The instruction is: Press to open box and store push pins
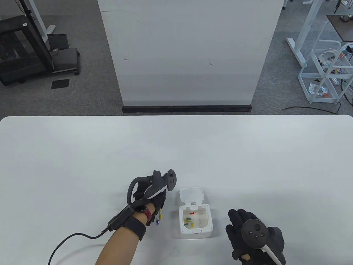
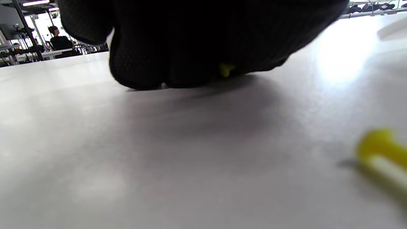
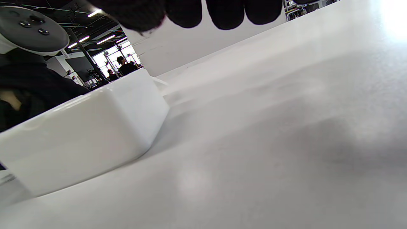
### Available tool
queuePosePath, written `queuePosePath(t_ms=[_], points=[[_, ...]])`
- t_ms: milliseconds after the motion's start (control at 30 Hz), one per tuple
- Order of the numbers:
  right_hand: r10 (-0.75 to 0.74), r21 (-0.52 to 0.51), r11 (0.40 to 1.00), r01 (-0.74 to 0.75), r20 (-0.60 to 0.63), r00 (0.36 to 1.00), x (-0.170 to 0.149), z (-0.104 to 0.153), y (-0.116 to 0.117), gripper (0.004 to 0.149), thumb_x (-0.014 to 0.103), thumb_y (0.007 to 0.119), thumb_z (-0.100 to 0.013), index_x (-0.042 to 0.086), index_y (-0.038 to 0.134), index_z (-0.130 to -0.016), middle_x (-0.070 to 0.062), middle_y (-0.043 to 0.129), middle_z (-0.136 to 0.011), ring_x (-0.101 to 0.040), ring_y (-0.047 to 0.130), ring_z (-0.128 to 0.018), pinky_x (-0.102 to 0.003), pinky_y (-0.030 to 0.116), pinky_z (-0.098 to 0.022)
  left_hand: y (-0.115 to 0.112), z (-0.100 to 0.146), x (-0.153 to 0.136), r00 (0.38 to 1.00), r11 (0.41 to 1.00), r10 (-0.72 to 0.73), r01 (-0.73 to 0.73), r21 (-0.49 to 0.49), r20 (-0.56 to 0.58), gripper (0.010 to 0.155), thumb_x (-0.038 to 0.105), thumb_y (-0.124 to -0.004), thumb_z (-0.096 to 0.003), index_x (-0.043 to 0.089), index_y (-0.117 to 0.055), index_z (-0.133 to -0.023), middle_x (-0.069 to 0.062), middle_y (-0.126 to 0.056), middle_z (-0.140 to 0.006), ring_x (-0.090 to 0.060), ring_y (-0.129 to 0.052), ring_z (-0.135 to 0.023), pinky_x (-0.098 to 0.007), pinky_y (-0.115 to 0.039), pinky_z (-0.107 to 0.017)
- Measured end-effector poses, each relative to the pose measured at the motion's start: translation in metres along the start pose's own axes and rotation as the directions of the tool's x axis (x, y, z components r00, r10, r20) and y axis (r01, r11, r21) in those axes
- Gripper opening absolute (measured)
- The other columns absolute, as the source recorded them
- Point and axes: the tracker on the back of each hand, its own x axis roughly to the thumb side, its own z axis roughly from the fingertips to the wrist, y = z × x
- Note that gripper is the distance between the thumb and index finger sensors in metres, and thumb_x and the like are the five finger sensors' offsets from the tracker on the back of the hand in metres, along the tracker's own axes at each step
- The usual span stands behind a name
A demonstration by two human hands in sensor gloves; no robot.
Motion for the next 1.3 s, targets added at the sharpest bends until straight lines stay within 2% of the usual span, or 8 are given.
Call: queuePosePath(t_ms=[133,333,467,633,733,900,1033,1300], points=[[-0.002,0.004,1.0,0.002,0.0,1.0,0.0,0.0,0.0,0.059,0.047,0.071,-0.052,0.029,0.049,-0.104,-0.005,0.051,-0.11,-0.04,0.049,-0.102,-0.061,0.046,-0.075,0.01,0.009,-0.003,0.999,0.999,0.039,-0.039,-0.01,0.026,0.039,0.04,-0.083,-0.043,0.024,-0.086,-0.079,-0.003,-0.094,-0.077,-0.033,-0.093,-0.071,-0.056,-0.066,-0.069],[-0.001,0.007,1.0,0.001,0.001,1.0,0.001,-0.001,0.0,0.059,0.047,0.071,-0.052,0.029,0.049,-0.104,-0.005,0.051,-0.11,-0.041,0.049,-0.102,-0.062,0.046,-0.075,0.043,0.046,0.014,0.959,0.977,0.201,-0.212,0.035,0.2,0.04,0.039,-0.084,-0.0434,0.023,-0.086,-0.08,-0.004,-0.094,-0.077,-0.033,-0.093,-0.07,-0.056,-0.067,-0.068],[0.005,0.013,1.0,-0.005,0.0,1.0,0.001,-0.001,0.001,0.059,0.047,0.071,-0.052,0.029,0.049,-0.104,-0.005,0.051,-0.11,-0.041,0.05,-0.101,-0.061,0.046,-0.075,0.055,0.071,0.037,0.921,0.973,0.207,-0.23,0.033,0.329,0.04,0.039,-0.085,-0.0431,0.023,-0.088,-0.079,-0.003,-0.096,-0.074,-0.032,-0.095,-0.067,-0.056,-0.068,-0.068],[0.004,0.014,1.0,-0.004,-0.003,1.0,0.001,-0.001,0.002,0.059,0.047,0.071,-0.052,0.029,0.049,-0.104,-0.005,0.051,-0.11,-0.041,0.05,-0.101,-0.061,0.046,-0.075,0.055,0.092,0.067,0.897,0.983,0.142,-0.177,0.047,0.419,0.039,0.039,-0.087,-0.0426,0.023,-0.089,-0.078,-0.003,-0.097,-0.072,-0.032,-0.096,-0.066,-0.056,-0.069,-0.067],[0.004,0.012,1.0,-0.004,-0.005,1.0,0.001,-0.001,0.002,0.059,0.047,0.071,-0.051,0.028,0.05,-0.103,-0.005,0.051,-0.11,-0.04,0.05,-0.101,-0.061,0.046,-0.075,0.051,0.098,0.081,0.895,0.989,0.066,-0.118,0.091,0.441,0.039,0.039,-0.088,-0.0422,0.024,-0.089,-0.078,-0.002,-0.097,-0.073,-0.032,-0.095,-0.068,-0.057,-0.065,-0.07],[0.002,0.015,1.0,-0.002,-0.004,1.0,0.001,-0.001,0.001,0.059,0.047,0.071,-0.052,0.029,0.05,-0.103,-0.005,0.051,-0.11,-0.041,0.05,-0.101,-0.061,0.046,-0.075,0.049,0.101,0.09,0.898,0.986,0.031,-0.099,0.132,0.44,0.039,0.04,-0.091,-0.0396,0.025,-0.09,-0.075,-0.001,-0.098,-0.071,-0.031,-0.095,-0.069,-0.057,-0.065,-0.07],[0.001,0.014,1.0,-0.001,-0.002,1.0,0.001,-0.001,0.001,0.059,0.046,0.071,-0.052,0.029,0.05,-0.103,-0.005,0.051,-0.11,-0.04,0.049,-0.101,-0.062,0.046,-0.075,0.048,0.1,0.089,0.895,0.987,0.047,-0.11,0.119,0.445,0.038,0.041,-0.091,-0.0391,0.025,-0.091,-0.074,0.0,-0.099,-0.07,-0.031,-0.095,-0.069,-0.057,-0.065,-0.07],[-0.004,0.013,1.0,0.004,-0.001,1.0,0.0,0.0,0.001,0.059,0.046,0.071,-0.052,0.029,0.05,-0.103,-0.005,0.051,-0.11,-0.041,0.049,-0.101,-0.061,0.046,-0.075,0.062,0.095,0.051,0.916,0.971,0.149,-0.207,0.119,0.372,0.038,0.039,-0.089,-0.0415,0.025,-0.089,-0.077,-0.002,-0.097,-0.073,-0.032,-0.094,-0.071,-0.057,-0.065,-0.07]])
